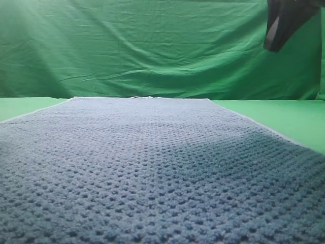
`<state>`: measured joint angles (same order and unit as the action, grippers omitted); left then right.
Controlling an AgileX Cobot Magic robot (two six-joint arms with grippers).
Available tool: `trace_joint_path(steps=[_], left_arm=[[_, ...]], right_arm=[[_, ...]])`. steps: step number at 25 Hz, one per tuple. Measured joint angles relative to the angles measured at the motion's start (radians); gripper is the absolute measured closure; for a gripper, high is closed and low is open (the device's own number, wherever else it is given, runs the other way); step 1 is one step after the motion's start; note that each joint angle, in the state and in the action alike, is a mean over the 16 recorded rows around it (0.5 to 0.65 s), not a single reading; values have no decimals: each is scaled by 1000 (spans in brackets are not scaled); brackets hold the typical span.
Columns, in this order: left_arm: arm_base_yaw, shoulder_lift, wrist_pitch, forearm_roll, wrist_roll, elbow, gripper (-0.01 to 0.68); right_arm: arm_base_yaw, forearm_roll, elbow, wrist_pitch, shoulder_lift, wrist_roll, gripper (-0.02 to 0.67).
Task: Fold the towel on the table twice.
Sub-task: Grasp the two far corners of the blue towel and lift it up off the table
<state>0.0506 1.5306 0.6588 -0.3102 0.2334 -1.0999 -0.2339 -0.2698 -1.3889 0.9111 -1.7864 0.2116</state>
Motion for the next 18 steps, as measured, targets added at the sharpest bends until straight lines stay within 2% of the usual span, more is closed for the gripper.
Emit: trace_joint_path(steps=[7,10,14,18], left_arm=[[0,214,47,17,19,-144,673],[0,280,61,23,20,-191,673],[0,342,71,27,21,-236,638],[0,376,67,12,21,-257,516]], right_arm=[[-35,31,-117,21,-169,-29,643],[-51,45,-145,10,-211,-30,611],[-69,62,-170,-8,-248,-24,503],[-77,68,-179,-28,-261,-15,344]])
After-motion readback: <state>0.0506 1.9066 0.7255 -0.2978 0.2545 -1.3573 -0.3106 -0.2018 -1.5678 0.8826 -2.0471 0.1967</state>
